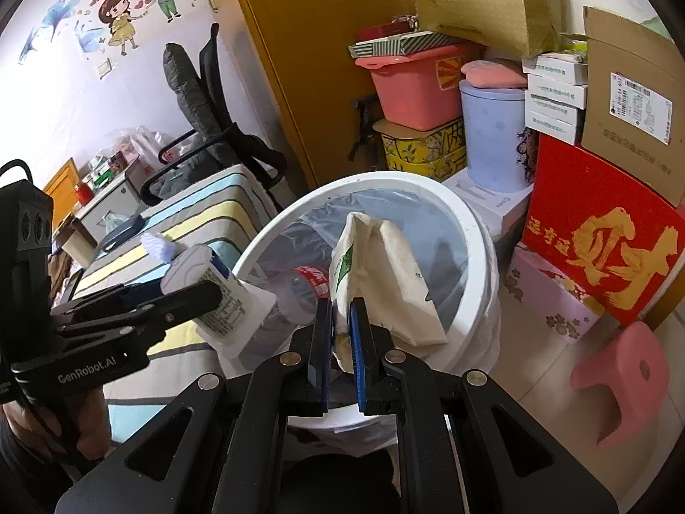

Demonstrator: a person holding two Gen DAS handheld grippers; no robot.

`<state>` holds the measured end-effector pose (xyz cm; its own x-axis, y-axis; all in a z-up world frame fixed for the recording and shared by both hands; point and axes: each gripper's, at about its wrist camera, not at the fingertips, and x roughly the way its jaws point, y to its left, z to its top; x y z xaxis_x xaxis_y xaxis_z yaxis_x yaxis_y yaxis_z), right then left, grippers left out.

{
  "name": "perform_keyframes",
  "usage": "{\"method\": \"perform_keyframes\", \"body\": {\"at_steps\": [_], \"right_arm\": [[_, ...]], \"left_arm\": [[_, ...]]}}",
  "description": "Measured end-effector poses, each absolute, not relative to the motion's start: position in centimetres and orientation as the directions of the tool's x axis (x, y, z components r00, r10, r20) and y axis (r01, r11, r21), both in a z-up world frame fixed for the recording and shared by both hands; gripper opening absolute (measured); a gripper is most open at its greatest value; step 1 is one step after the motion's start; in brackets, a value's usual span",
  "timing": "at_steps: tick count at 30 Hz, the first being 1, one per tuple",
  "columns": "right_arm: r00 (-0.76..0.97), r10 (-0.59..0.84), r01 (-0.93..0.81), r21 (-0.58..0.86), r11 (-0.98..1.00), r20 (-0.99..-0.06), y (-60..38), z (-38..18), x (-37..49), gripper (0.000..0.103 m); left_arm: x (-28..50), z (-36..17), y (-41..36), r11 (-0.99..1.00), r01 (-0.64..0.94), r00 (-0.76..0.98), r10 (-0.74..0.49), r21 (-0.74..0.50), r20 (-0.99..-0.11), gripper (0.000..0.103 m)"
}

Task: Collect trash
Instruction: 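Carry the white can and paper cup to the bin and open both tools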

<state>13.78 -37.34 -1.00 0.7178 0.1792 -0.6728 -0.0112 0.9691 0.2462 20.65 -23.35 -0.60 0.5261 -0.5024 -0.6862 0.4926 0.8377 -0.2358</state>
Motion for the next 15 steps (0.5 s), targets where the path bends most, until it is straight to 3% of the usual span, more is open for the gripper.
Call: {"method": "perform_keyframes", "body": {"at_steps": [15], "right_arm": [[0.72, 0.168, 0.013, 0.254, 0.967, -0.674, -38.08, -1.13, 13.97, 0.017]], "left_arm": [[21.3, -0.86, -24.12, 0.832, 0.499, 0.532, -0.516, -0.243, -0.672, 0.054]]}}
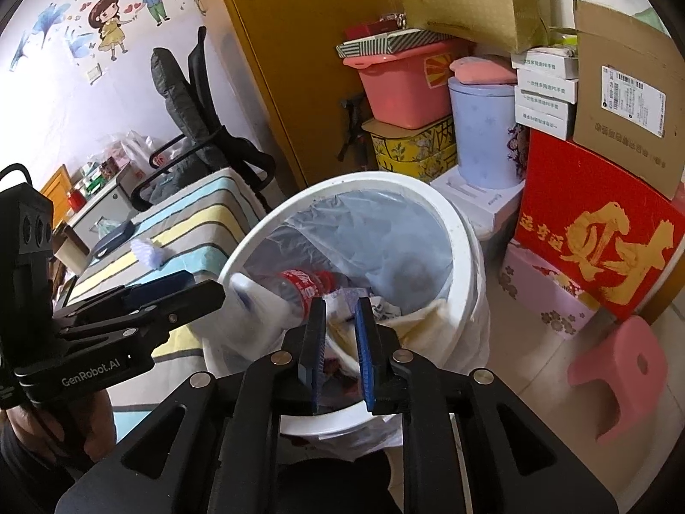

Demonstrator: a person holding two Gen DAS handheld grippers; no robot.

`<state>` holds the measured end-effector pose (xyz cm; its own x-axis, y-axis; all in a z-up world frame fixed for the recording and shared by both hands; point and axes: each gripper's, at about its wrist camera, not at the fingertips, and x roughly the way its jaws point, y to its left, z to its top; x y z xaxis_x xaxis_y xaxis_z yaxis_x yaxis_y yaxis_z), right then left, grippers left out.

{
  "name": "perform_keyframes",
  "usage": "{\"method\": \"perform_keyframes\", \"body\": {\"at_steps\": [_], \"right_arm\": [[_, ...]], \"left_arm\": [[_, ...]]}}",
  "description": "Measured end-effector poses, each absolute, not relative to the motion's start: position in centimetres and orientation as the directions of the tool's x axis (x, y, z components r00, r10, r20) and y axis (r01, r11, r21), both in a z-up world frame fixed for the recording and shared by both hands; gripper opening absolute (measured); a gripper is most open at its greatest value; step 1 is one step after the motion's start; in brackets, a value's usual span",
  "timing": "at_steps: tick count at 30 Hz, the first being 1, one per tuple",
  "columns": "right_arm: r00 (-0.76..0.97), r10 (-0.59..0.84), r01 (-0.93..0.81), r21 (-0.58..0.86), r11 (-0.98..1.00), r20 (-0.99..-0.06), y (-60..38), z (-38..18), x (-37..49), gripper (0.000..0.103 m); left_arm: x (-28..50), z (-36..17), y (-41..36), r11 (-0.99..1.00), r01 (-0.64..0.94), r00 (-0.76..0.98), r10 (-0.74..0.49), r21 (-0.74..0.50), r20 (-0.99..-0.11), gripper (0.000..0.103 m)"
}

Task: Collect trash
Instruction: 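Carry the white can and paper cup to the bin and open both tools, then move both tools back over the table toward the brown wrapper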

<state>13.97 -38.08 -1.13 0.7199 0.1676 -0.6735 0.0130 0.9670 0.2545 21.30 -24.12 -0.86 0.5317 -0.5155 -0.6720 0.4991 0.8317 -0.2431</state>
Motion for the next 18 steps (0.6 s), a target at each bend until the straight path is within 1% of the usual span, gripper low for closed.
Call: {"method": "perform_keyframes", "body": {"at_steps": [6, 7, 8, 10, 18], "right_arm": [[0.738, 0.171, 0.009, 0.263, 0.965, -0.652, -38.1, -0.5, 13.7, 0.021], [0.742, 0.173, 0.008, 0.266, 0.964, -0.648, -38.1, -0.3, 13.7, 0.025], [0.744, 0.175, 0.005, 0.268, 0.963, -0.644, -38.1, -0.3, 13.7, 0.031], [0.749, 0.182, -0.001, 0.274, 0.962, -0.637, -37.9, -0.1, 13.6, 0.039], [0.747, 0.211, -0.046, 0.268, 0.962, -0.63, -36.5, 0.5, 13.2, 0.04]], "left_arm": [[21.1, -0.4, -23.4, 0.837, 0.491, 0.548, -0.513, -0.242, -0.661, 0.055], [21.0, -0.2, -23.2, 0.839, 0.488, 0.552, -0.51, -0.24, -0.66, 0.055], [21.0, -0.1, -23.0, 0.84, 0.486, 0.555, -0.509, -0.24, -0.658, 0.055], [20.8, 0.1, -22.5, 0.844, 0.479, 0.561, -0.505, -0.24, -0.656, 0.055], [19.3, 1.0, -19.7, 0.874, 0.431, 0.603, -0.465, -0.225, -0.648, 0.055]]}}
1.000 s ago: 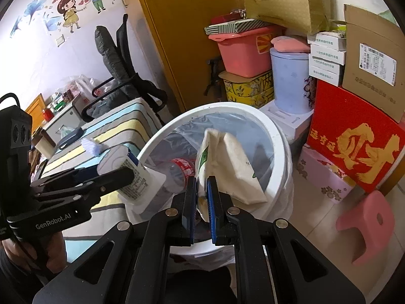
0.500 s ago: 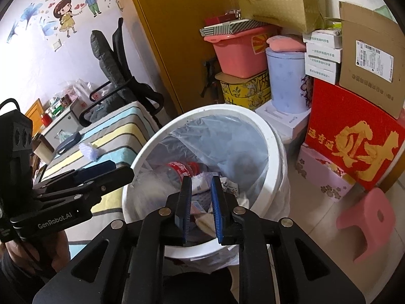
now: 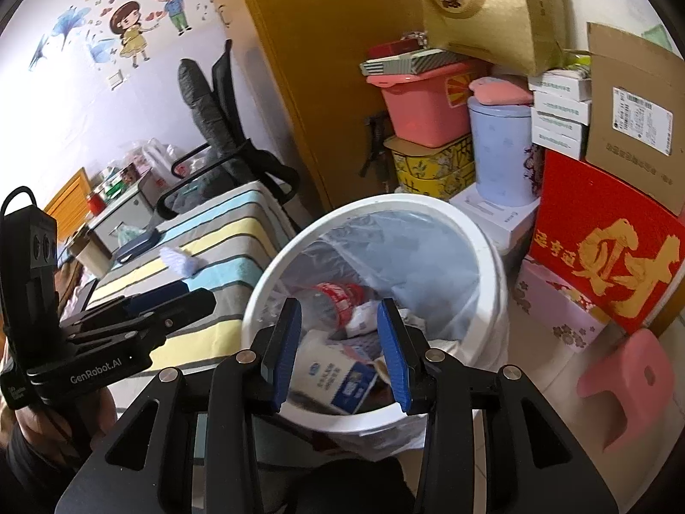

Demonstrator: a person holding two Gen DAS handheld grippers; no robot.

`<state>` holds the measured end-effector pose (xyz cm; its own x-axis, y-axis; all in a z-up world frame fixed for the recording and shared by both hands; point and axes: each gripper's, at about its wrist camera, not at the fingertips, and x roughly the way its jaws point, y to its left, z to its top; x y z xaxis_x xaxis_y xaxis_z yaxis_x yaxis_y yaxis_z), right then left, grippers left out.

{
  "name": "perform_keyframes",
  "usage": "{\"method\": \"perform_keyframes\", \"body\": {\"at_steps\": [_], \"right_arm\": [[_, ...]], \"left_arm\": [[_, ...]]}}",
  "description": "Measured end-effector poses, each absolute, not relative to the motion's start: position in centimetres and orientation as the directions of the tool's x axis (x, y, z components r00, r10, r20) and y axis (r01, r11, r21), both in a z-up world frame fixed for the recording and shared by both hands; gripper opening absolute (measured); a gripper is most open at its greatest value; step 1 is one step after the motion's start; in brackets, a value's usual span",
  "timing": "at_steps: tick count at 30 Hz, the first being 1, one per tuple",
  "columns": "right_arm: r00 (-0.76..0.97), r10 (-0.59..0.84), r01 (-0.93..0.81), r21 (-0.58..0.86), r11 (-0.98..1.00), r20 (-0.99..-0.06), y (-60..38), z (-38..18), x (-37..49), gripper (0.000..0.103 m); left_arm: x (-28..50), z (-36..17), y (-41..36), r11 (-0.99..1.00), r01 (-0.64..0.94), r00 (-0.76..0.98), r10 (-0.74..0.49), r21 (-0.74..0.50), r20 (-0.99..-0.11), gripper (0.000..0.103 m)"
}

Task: Collect trash
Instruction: 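Move both tools back over the table toward the brown wrapper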

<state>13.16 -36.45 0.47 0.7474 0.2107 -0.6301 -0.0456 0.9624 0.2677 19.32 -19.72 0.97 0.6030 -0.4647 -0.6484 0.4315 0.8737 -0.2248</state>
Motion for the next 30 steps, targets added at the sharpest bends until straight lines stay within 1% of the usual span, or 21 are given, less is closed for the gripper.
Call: {"method": "perform_keyframes", "body": {"at_steps": [12, 30], "right_arm": [[0.728, 0.284, -0.149, 0.26, 0.954, -0.624, -33.2, 1.0, 12.2, 0.04], [0.642, 0.409, -0.321, 0.258, 0.911, -0.648, -27.2, 0.2, 11.9, 0.04]], "left_arm": [[16.2, 2.2, -15.1, 0.92, 0.335, 0.672, -0.384, -0.203, -0.633, 0.055], [13.4, 0.6, -8.2, 0.967, 0.18, 0.709, -0.256, -0.182, -0.657, 0.055]]}}
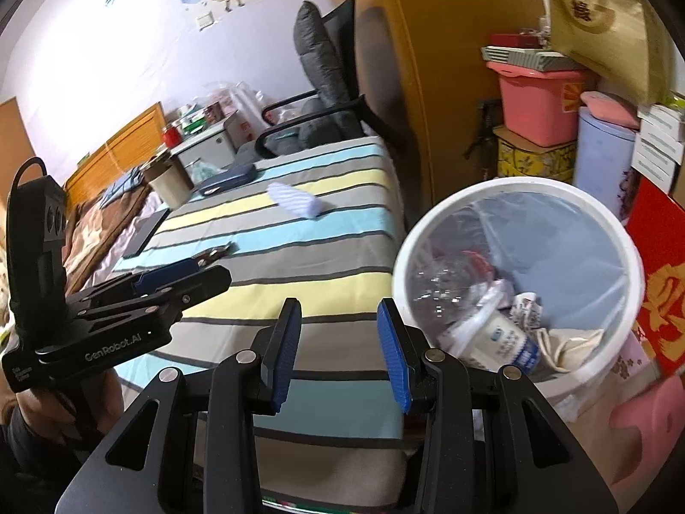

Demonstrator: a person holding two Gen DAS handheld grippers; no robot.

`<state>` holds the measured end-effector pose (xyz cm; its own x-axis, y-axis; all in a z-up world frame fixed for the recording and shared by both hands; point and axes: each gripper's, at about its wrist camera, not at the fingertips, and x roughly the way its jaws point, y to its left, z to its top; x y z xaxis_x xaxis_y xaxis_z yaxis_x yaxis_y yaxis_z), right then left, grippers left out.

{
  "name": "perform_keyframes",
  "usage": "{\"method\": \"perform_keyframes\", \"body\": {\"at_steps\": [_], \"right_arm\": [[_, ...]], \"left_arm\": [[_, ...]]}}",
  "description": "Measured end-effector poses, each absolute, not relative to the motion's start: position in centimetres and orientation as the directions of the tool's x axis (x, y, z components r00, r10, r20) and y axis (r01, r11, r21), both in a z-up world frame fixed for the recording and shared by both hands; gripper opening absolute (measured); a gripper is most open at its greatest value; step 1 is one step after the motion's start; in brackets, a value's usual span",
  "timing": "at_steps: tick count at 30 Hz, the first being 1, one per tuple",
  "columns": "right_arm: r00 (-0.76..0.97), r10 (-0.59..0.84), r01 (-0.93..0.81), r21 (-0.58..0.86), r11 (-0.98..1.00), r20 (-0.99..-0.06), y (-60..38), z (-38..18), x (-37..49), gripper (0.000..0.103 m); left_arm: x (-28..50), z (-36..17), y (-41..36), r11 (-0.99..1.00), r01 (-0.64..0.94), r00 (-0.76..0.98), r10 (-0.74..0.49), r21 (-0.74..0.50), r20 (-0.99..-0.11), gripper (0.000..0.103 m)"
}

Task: Collect trash
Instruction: 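Move both tools back over the table toward the brown wrapper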

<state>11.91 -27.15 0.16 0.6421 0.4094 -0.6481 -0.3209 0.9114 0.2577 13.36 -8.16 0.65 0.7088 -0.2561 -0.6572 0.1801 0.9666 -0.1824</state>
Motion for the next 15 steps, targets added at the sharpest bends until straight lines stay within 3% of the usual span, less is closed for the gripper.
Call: {"method": "perform_keyframes", "body": {"at_steps": [15], "right_arm": [[0.639, 0.446, -0.394, 0.231, 0.889, -0.626, -23.7, 1.4, 13.2, 0.04]], "left_arm": [[13.7, 0.9, -4.1, 0.978, 0.131, 0.722, -0.208, -0.165, -0.66, 0.055]]}}
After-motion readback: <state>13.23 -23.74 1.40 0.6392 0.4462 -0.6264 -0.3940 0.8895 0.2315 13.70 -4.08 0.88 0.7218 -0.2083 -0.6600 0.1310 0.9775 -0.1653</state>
